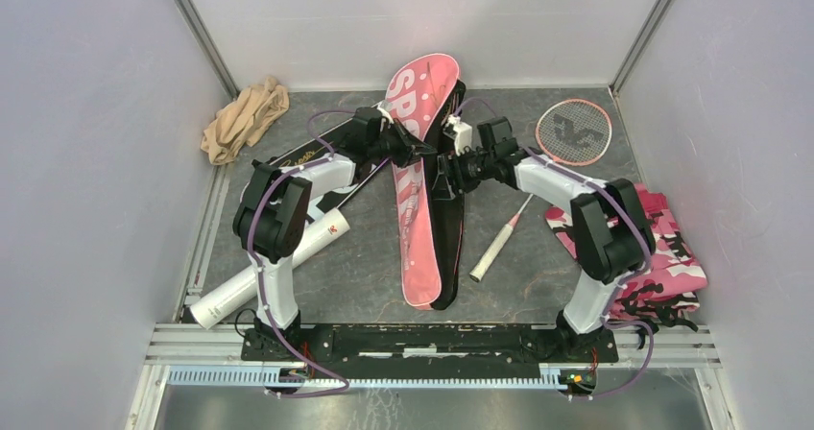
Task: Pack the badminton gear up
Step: Place the racket in the racket bag, then pick up the racket from the center of the board.
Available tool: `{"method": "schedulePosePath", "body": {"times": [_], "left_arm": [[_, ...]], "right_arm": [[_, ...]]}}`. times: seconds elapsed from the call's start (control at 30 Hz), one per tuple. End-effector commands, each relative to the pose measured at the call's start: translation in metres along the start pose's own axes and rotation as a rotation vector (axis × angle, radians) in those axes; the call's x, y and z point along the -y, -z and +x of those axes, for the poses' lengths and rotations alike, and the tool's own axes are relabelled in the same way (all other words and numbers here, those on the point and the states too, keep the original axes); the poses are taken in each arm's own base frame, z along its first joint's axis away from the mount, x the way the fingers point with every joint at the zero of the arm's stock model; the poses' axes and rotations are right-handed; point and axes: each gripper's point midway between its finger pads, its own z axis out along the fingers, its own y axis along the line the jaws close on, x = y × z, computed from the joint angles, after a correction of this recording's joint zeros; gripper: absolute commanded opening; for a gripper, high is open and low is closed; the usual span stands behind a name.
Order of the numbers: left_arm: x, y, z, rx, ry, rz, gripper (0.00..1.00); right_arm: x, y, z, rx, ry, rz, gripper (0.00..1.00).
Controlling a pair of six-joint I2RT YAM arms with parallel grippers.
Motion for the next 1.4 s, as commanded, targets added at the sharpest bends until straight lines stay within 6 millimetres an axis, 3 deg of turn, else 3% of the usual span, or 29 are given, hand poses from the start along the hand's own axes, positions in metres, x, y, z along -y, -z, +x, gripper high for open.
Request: {"method": "schedulePosePath", "body": {"times": [0.0, 0.1, 0.33, 0.53, 0.73, 0.97, 1.2, 1.37], "left_arm": [[0.036, 0.014, -0.016, 0.028, -0.110, 0.088, 0.02], [0.040, 0.018, -0.020, 0.036, -0.147, 0.087, 0.02], [0.043, 0.018, -0.021, 0.029, -0.198, 0.081, 0.02], [0.047, 0.018, -0.024, 0.032, -0.219, 0.087, 0.02], [0.046, 0.019, -0.022, 0.027, -0.225, 0.086, 0.02], [0.046, 0.020, -0.021, 0.021, -0.224, 0.087, 0.02], [0.045, 0.020, -0.020, 0.018, -0.220, 0.087, 0.02], [0.047, 0.022, -0.020, 0.025, -0.226, 0.090, 0.02]], "right_arm": [[0.012, 0.052, -0.020, 0.019, 0.190, 0.137, 0.75], [0.036, 0.080, -0.016, 0.012, 0.206, 0.276, 0.76], [0.122, 0.154, -0.006, 0.065, 0.053, 0.691, 0.77], [0.178, 0.181, 0.007, 0.079, -0.076, 0.861, 0.77], [0.216, 0.181, 0.032, 0.039, -0.198, 0.900, 0.75], [0.231, 0.161, 0.048, 0.019, -0.271, 0.888, 0.71], [0.241, 0.149, 0.066, -0.022, -0.302, 0.881, 0.53], [0.236, 0.147, 0.078, -0.043, -0.309, 0.867, 0.39]]}}
